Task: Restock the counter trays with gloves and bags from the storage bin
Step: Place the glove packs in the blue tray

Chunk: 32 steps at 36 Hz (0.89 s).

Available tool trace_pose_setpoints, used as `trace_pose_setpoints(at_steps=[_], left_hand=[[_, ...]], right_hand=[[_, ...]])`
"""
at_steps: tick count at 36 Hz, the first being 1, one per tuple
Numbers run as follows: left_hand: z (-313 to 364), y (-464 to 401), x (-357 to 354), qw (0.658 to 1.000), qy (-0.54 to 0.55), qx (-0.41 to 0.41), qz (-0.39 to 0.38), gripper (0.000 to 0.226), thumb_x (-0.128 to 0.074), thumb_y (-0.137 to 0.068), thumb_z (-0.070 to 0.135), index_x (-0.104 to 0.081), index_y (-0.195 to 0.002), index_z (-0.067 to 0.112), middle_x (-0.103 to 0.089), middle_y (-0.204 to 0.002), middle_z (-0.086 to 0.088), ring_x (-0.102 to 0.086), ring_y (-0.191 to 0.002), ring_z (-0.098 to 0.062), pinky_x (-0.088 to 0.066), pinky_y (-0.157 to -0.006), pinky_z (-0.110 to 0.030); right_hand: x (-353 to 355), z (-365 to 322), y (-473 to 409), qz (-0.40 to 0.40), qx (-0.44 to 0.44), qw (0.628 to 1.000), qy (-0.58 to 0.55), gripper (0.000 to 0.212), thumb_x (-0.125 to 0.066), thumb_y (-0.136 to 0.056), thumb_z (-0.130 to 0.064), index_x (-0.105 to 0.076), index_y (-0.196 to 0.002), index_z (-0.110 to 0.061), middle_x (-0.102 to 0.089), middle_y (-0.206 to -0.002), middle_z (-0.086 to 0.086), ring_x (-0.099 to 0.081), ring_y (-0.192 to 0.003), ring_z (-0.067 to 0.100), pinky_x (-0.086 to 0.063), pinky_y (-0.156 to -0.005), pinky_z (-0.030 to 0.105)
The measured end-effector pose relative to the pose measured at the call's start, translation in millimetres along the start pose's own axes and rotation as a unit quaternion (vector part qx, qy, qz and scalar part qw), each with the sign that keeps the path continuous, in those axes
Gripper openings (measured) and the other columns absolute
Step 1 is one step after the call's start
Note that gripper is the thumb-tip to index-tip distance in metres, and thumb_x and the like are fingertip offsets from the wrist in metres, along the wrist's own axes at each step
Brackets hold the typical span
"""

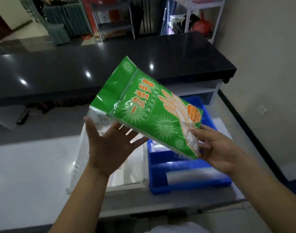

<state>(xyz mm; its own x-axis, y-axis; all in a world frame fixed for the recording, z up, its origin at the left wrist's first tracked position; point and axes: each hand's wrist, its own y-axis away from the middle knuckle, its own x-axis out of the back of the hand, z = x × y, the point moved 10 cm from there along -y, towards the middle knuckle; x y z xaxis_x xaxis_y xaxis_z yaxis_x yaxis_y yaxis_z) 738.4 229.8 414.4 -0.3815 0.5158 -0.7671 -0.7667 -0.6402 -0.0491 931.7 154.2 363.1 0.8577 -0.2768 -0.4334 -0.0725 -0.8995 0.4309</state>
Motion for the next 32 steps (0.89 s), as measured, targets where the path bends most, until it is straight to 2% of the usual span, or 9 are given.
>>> trace_pose_setpoints(at_steps=[3, 8, 11, 15, 18, 19, 23, 27, 32], left_hand=[[-5.4, -12.7, -6.9, 0.997, 0.028, 0.046, -0.048, 0.094, -0.025, -0.087, 0.083, -0.02, -0.158, 0.022, -0.013, -0.165, -0.015, -0.008, -0.151, -0.04, -0.002, -0.115, -0.071], [-11.8, -29.8, -4.0, 0.985, 0.018, 0.159, -0.07, 0.105, -0.03, -0.083, 0.087, -0.007, -0.159, 0.019, -0.004, -0.165, -0.018, -0.004, -0.148, -0.049, 0.007, -0.112, -0.074], [-12.4, -39.7, 3.1, 0.98, -0.009, 0.199, -0.029, 0.104, -0.037, -0.081, 0.086, -0.02, -0.158, 0.018, -0.018, -0.163, -0.019, -0.015, -0.147, -0.048, -0.006, -0.113, -0.073], [-16.4, -51.7, 22.4, 0.97, -0.073, 0.224, 0.064, 0.092, -0.058, -0.078, 0.075, -0.045, -0.148, 0.017, -0.05, -0.147, -0.018, -0.053, -0.129, -0.041, -0.044, -0.103, -0.06], [-22.2, -60.8, 25.0, 0.952, -0.179, 0.234, 0.082, 0.047, -0.074, -0.079, 0.049, -0.073, -0.116, 0.02, -0.074, -0.107, -0.007, -0.072, -0.089, -0.021, -0.058, -0.076, -0.034], [-24.2, -64.1, 28.9, 0.942, -0.219, 0.235, 0.095, 0.034, -0.076, -0.079, 0.038, -0.076, -0.108, 0.019, -0.075, -0.105, -0.007, -0.073, -0.089, -0.021, -0.059, -0.076, -0.033], [-17.5, -84.1, 54.6, 0.917, -0.303, 0.171, 0.192, 0.047, -0.072, -0.079, 0.004, -0.064, -0.124, 0.014, -0.07, -0.122, -0.014, -0.068, -0.111, -0.031, -0.058, -0.087, -0.044], [13.7, -114.5, 61.3, 0.893, -0.38, 0.079, 0.23, 0.042, -0.069, -0.079, -0.002, -0.066, -0.118, 0.013, -0.075, -0.11, -0.008, -0.073, -0.098, -0.024, -0.06, -0.07, -0.036], [45.0, -147.2, 83.3, 0.866, -0.41, -0.004, 0.287, 0.034, -0.067, -0.084, -0.007, -0.068, -0.114, 0.008, -0.074, -0.107, -0.011, -0.073, -0.096, -0.028, -0.061, -0.071, -0.035]], right_hand=[[40.7, -20.2, -0.2, 0.002, -0.014, 0.999, 0.038, 0.04, -0.076, -0.072, -0.022, -0.072, -0.111, -0.016, -0.075, -0.093, 0.005, -0.069, -0.065, 0.014, -0.054, -0.048, 0.026], [84.1, -40.5, -6.2, 0.006, -0.061, 0.992, 0.107, 0.043, -0.08, -0.062, -0.027, -0.075, -0.104, -0.018, -0.076, -0.093, 0.005, -0.071, -0.067, 0.017, -0.055, -0.048, 0.028], [102.0, -46.8, -13.6, 0.005, -0.089, 0.988, 0.126, 0.045, -0.079, -0.063, -0.028, -0.074, -0.107, -0.017, -0.076, -0.097, 0.007, -0.071, -0.073, 0.019, -0.058, -0.058, 0.031], [118.4, -51.1, -24.5, 0.01, -0.108, 0.986, 0.129, 0.044, -0.079, -0.066, -0.027, -0.072, -0.106, -0.012, -0.076, -0.099, 0.01, -0.072, -0.072, 0.02, -0.058, -0.054, 0.032], [126.9, -54.7, -34.5, 0.011, -0.106, 0.985, 0.138, 0.041, -0.081, -0.065, -0.025, -0.074, -0.103, -0.01, -0.075, -0.095, 0.011, -0.073, -0.071, 0.021, -0.056, -0.053, 0.032], [129.0, -56.7, -38.0, 0.009, -0.102, 0.984, 0.144, 0.04, -0.081, -0.065, -0.025, -0.075, -0.102, -0.01, -0.075, -0.096, 0.011, -0.073, -0.073, 0.021, -0.056, -0.054, 0.032], [135.3, -70.8, -56.5, -0.005, -0.066, 0.979, 0.191, 0.038, -0.083, -0.067, -0.025, -0.078, -0.103, -0.016, -0.076, -0.105, 0.009, -0.074, -0.082, 0.022, -0.058, -0.061, 0.033], [137.3, -104.8, -84.7, 0.021, 0.035, 0.971, 0.237, 0.032, -0.08, -0.072, -0.024, -0.077, -0.104, -0.023, -0.077, -0.105, 0.004, -0.074, -0.091, 0.019, -0.059, -0.067, 0.028], [126.9, -146.9, -121.7, 0.073, 0.164, 0.953, 0.246, 0.024, -0.072, -0.08, -0.007, -0.079, -0.092, -0.026, -0.078, -0.093, -0.001, -0.074, -0.086, 0.012, -0.057, -0.066, 0.021]])
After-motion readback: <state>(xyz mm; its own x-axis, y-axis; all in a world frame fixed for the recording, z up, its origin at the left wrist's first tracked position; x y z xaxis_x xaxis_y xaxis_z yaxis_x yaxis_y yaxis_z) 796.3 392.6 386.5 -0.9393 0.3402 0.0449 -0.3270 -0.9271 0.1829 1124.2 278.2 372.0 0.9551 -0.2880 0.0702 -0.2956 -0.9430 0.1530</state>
